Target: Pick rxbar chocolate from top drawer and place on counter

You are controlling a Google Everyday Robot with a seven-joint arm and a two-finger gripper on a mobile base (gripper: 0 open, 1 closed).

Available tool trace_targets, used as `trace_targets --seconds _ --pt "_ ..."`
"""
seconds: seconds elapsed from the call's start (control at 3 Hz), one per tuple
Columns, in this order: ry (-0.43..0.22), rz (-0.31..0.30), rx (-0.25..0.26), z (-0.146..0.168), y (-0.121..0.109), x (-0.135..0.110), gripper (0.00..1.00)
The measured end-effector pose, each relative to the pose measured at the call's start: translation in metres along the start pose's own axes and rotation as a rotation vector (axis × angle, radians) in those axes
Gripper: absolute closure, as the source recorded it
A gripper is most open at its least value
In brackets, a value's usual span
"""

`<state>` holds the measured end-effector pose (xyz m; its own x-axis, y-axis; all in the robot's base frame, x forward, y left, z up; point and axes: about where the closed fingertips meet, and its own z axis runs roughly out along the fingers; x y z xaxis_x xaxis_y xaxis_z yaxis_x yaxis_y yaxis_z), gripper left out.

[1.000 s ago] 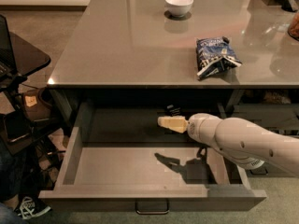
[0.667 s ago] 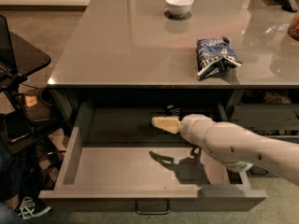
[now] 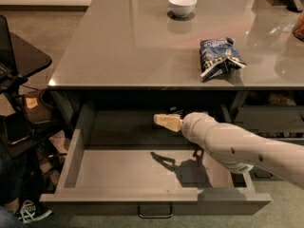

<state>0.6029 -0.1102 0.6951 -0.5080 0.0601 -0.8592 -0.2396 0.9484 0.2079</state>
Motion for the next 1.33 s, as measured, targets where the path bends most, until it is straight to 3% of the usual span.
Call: trace_targets --seconds 0.33,0.67,1.0,1.33 --pt "0.011 -0.07 0.006 0.019 0.006 0.001 0.0" --pt "0.065 -0.214 0.013 0.047 0.01 0.009 0.0" --pt "0.071 -0.259 0.0 0.058 0.02 0.007 0.0" --pt "0.107 -0.217 -0.025 0.073 0.024 0.019 0.0"
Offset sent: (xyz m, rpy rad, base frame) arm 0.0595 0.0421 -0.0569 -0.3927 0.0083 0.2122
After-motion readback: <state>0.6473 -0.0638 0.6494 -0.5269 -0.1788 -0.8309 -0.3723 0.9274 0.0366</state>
